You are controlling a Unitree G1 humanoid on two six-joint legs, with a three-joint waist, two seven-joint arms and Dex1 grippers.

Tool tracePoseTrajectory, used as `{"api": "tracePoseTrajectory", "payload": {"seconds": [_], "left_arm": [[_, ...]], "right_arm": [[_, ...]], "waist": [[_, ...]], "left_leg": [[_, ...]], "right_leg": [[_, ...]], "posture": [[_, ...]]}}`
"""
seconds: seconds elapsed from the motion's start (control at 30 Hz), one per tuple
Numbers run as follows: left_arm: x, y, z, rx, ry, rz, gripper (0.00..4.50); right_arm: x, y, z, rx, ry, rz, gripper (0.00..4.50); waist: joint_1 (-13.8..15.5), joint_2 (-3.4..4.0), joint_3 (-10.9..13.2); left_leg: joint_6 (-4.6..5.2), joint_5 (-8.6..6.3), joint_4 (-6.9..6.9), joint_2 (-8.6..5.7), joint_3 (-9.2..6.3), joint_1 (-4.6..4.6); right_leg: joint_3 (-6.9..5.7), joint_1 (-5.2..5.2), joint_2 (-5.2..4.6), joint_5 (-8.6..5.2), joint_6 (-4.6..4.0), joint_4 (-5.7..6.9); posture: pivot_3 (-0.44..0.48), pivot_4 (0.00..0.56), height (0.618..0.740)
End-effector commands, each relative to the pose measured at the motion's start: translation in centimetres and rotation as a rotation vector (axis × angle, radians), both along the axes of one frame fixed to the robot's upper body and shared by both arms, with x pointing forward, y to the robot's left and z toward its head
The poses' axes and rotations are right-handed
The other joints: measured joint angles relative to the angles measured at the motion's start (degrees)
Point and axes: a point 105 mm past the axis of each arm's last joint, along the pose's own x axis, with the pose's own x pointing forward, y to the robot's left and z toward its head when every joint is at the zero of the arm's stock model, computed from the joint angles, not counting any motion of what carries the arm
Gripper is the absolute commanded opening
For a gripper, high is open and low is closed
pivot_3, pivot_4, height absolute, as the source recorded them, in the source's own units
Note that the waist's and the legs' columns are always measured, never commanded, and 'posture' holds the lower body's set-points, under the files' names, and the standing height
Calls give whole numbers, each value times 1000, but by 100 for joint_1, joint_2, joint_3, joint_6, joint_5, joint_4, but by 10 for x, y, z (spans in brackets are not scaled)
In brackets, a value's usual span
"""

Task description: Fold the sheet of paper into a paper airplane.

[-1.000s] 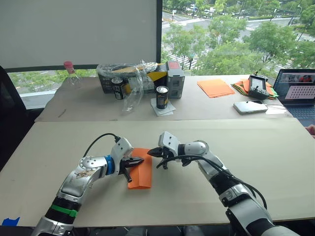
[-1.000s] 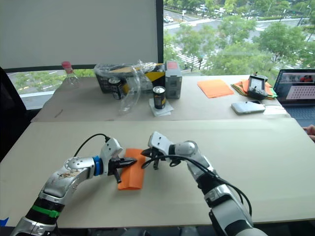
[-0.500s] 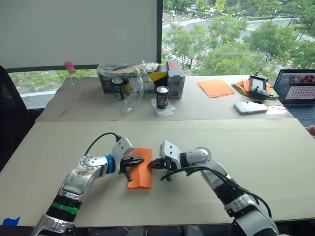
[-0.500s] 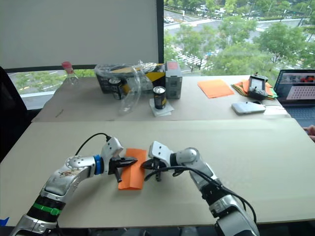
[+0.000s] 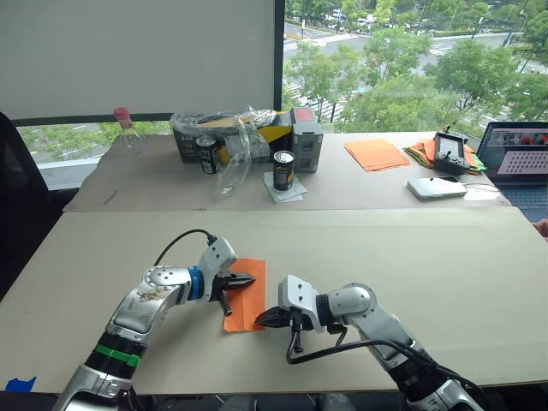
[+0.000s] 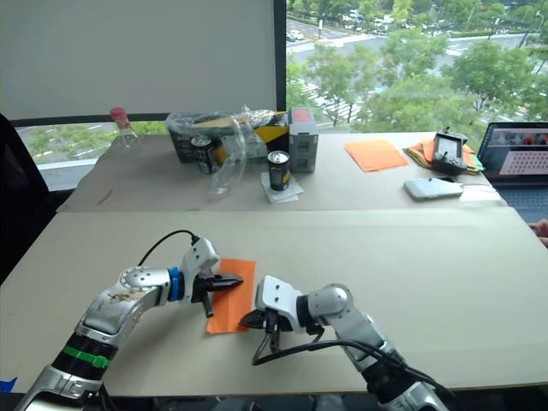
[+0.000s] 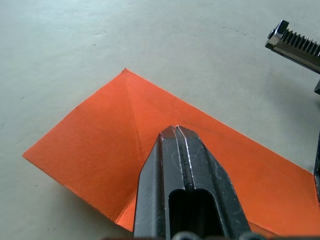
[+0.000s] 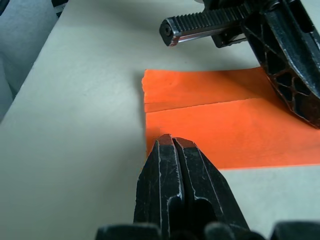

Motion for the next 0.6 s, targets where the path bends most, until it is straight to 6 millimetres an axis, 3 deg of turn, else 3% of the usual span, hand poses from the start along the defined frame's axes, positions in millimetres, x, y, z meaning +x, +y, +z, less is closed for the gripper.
{"api": "tracePoseTrajectory", "payload": {"seconds": [0.03, 0.3, 0.53, 0.6], "left_arm": [[0, 1, -5, 39, 19, -27, 0], [6, 0, 0, 40, 10, -52, 0], [10, 0, 26, -82, -14, -31, 0], [12, 5, 36, -114, -34, -11, 0]], "right_arm": [[-19, -8, -22, -63, 95, 13, 47], [-22, -9, -18, -54, 79, -14, 47], [-18, -32, 58, 66, -5, -65, 47], [-12, -34, 68, 69, -26, -77, 47]], "waist": [[5, 0, 0], [8, -1, 0], [24, -6, 4], [-9, -8, 5]], "left_leg": [[0, 0, 0, 0, 0, 0], [2, -1, 0, 1, 0, 4], [6, -3, 6, -1, -3, -18], [6, -3, 6, 2, -4, -21]], "right_leg": [[-1, 1, 0, 0, 0, -1], [-2, 7, 0, -1, 2, -4], [-3, -5, -1, -1, 2, -9], [-4, -11, 0, -1, 1, -8]], "posture": [[0, 150, 695], [0, 150, 695], [0, 150, 695], [0, 150, 695]]}}
